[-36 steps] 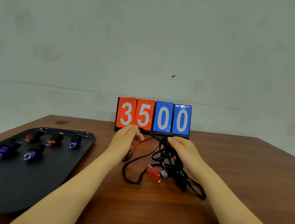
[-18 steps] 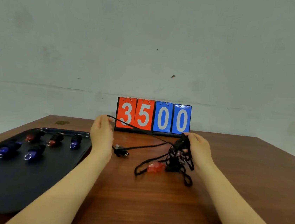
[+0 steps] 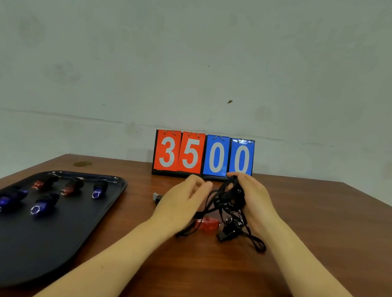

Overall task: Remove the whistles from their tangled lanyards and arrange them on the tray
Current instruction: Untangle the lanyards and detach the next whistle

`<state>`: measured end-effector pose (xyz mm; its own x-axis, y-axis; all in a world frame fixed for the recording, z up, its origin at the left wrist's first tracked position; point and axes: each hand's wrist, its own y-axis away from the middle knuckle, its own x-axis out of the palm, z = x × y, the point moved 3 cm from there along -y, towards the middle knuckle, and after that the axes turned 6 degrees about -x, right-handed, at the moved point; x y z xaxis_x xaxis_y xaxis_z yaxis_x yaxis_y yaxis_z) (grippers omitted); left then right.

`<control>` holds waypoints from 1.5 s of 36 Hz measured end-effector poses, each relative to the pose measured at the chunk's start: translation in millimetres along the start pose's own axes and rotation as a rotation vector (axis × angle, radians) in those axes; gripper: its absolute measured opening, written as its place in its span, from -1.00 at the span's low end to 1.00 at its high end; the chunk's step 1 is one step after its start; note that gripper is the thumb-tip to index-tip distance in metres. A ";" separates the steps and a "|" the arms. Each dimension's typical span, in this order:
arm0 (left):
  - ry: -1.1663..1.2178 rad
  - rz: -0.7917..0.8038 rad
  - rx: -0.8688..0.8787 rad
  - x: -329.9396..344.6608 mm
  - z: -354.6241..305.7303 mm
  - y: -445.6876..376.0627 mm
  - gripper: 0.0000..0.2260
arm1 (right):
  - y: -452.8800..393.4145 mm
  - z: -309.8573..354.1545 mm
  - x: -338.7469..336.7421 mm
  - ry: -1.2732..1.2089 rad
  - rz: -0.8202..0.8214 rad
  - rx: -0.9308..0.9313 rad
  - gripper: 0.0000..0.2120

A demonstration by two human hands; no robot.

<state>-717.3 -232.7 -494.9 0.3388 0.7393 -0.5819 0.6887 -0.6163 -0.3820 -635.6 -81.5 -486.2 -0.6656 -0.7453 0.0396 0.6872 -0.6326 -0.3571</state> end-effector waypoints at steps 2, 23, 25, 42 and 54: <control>-0.085 0.046 0.008 4.6 -4.0 2.7 -0.64 | 0.1 -0.1 -0.2 0.023 -0.006 -0.017 -0.75; 0.413 -0.190 -0.103 -11.4 7.9 -11.2 -0.61 | -5.6 -5.6 -7.2 0.522 -0.046 -0.290 -0.76; 0.481 -0.209 -0.130 -14.8 8.7 -11.7 -0.63 | -7.2 -4.5 -7.7 0.487 -0.030 -0.240 -0.74; 0.795 -0.109 -0.188 -21.6 2.4 -9.5 -0.70 | 20.2 -0.2 34.7 0.705 0.190 -0.517 -0.83; 1.218 -0.149 -0.342 -23.6 12.5 -15.1 -0.72 | 22.3 10.3 24.5 0.737 0.163 -0.695 -0.84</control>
<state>-743.7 -244.2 -484.4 0.4863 0.6771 0.5523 0.8386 -0.5392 -0.0774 -633.6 -116.0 -483.6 -0.7537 -0.3482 -0.5573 0.6207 -0.0986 -0.7778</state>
